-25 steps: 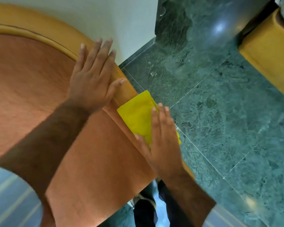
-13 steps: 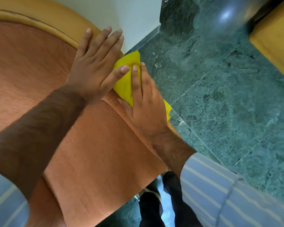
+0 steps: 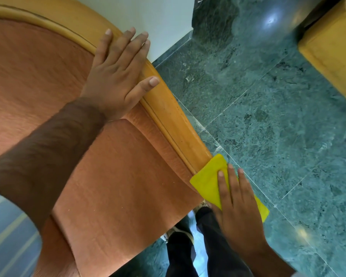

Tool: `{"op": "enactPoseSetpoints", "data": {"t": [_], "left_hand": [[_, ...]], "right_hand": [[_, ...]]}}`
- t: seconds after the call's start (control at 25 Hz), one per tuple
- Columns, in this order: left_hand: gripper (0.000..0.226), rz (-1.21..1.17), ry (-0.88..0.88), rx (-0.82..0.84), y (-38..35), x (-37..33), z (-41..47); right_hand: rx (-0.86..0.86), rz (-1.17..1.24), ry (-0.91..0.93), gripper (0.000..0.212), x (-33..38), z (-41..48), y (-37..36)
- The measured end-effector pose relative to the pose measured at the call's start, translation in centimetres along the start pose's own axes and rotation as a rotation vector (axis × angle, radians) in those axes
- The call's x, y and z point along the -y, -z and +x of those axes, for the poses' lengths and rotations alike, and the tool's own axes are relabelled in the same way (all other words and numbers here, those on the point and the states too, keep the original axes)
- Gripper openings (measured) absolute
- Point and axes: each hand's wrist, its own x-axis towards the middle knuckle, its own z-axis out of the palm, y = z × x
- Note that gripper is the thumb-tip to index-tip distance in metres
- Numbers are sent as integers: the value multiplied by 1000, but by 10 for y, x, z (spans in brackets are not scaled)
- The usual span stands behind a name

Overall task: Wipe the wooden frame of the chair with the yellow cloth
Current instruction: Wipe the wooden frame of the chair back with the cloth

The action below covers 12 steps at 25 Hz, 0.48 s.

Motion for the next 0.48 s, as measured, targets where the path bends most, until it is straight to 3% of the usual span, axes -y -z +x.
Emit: {"op": "enactPoseSetpoints", "data": {"t": [0.12,0.28,0.48], "left_hand": [[92,10,2,18,2,-1,1],[94,10,31,36,2,-5,-1],[100,-103,117,94,15,-15,0]], "right_hand": [[-52,-8,-63,74,39,61,10],[-218,181,-147,74,98,159,30],[-264,340,-40,87,99,160,42]]}}
